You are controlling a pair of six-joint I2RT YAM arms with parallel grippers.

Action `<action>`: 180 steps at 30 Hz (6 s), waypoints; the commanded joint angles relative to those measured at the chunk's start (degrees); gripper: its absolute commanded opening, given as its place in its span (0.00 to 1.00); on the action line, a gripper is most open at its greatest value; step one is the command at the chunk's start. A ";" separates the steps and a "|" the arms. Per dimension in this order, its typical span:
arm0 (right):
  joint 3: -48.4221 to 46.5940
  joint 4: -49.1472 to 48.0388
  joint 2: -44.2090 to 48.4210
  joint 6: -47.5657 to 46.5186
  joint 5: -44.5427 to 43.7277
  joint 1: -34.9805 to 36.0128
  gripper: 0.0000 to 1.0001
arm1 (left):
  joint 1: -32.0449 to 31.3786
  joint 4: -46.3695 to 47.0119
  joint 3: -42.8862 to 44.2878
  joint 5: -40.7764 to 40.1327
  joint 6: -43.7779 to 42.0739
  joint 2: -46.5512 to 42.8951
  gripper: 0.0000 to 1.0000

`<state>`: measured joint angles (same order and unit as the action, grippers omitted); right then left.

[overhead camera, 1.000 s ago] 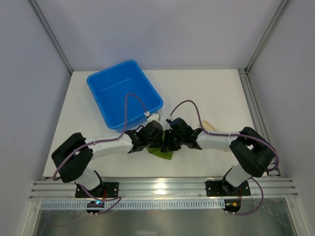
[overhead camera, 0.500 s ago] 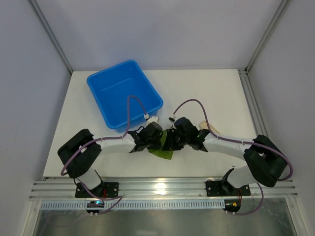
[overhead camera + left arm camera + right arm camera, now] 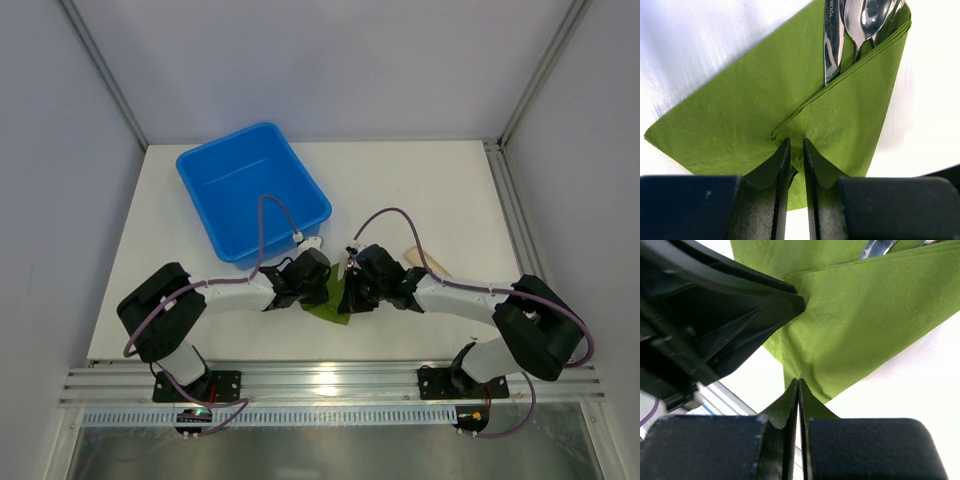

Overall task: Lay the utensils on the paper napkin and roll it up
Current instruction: Roll the napkin at the center of the board.

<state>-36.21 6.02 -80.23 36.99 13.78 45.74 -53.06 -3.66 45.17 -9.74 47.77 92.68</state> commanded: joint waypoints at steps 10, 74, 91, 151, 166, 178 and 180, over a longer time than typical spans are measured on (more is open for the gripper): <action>0.87 -7.69 -5.03 -0.87 3.80 0.06 0.04 | 0.32 2.61 -0.61 0.51 0.48 -0.40 0.17; 8.87 -12.96 -0.27 -1.75 5.73 0.49 0.04 | 0.32 1.03 0.01 1.12 0.57 -2.15 0.17; 8.52 -12.17 -1.69 -1.31 2.04 0.49 0.04 | -0.12 2.87 -1.66 5.43 1.54 -9.54 0.24; 2.98 -18.41 -5.47 -2.19 6.09 -16.29 0.04 | -0.20 4.98 -3.42 4.20 4.26 0.39 0.00; 3.60 -14.02 -9.07 -1.40 -0.68 -17.96 0.04 | -0.20 4.45 -3.51 3.50 4.09 0.22 0.00; 4.04 -16.30 -6.79 -1.40 4.40 -17.96 0.04 | -0.20 5.15 -3.33 4.11 4.26 1.10 0.00; 4.30 -18.23 -6.26 -0.96 5.99 -17.61 0.04 | -0.20 5.07 -3.42 4.11 4.26 1.01 0.00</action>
<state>-32.40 -9.47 -87.83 36.80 18.04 28.01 -53.12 1.30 42.50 -4.91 52.16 92.86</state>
